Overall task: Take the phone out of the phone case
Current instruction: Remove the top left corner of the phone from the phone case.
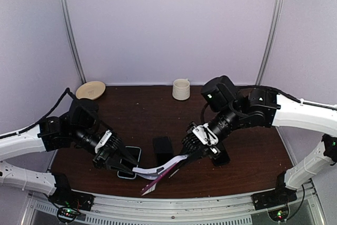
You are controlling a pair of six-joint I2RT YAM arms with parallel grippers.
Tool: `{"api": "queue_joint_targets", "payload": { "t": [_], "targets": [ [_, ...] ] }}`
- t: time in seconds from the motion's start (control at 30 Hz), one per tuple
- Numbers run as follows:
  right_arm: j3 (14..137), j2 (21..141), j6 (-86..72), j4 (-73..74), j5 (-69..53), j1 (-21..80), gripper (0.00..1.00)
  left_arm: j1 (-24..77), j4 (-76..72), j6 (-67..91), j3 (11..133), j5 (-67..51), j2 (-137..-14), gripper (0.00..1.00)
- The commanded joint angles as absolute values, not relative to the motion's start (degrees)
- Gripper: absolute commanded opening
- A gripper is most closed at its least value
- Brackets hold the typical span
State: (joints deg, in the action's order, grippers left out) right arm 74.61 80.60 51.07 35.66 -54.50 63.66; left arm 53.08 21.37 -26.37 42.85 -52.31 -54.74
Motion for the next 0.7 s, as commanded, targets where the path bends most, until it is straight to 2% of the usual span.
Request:
{"api": "queue_joint_targets", "payload": {
  "t": [0.0,0.1,0.23,0.5,0.67],
  "targets": [
    [75.25,78.36,52.75,37.15,-65.11,67.34,0.00,50.21,16.07,-24.09,44.72,-46.11,-55.60,0.38],
    [72.49,76.37,50.38,31.66,-59.98,67.33,0.00,50.01,16.08,-25.04,44.42,-46.93,-54.37,0.56],
    [68.10,73.36,48.21,25.27,-51.19,67.25,0.00,49.96,15.30,-26.72,42.93,-47.38,-50.96,0.65],
    [62.65,69.36,45.27,18.12,-35.38,66.89,0.00,49.91,14.50,-28.37,41.79,-45.95,-47.28,0.66],
    [59.36,66.74,41.83,11.36,-27.38,66.93,0.00,49.89,14.47,-28.43,42.27,-44.21,-47.17,0.61]
  ]
}}
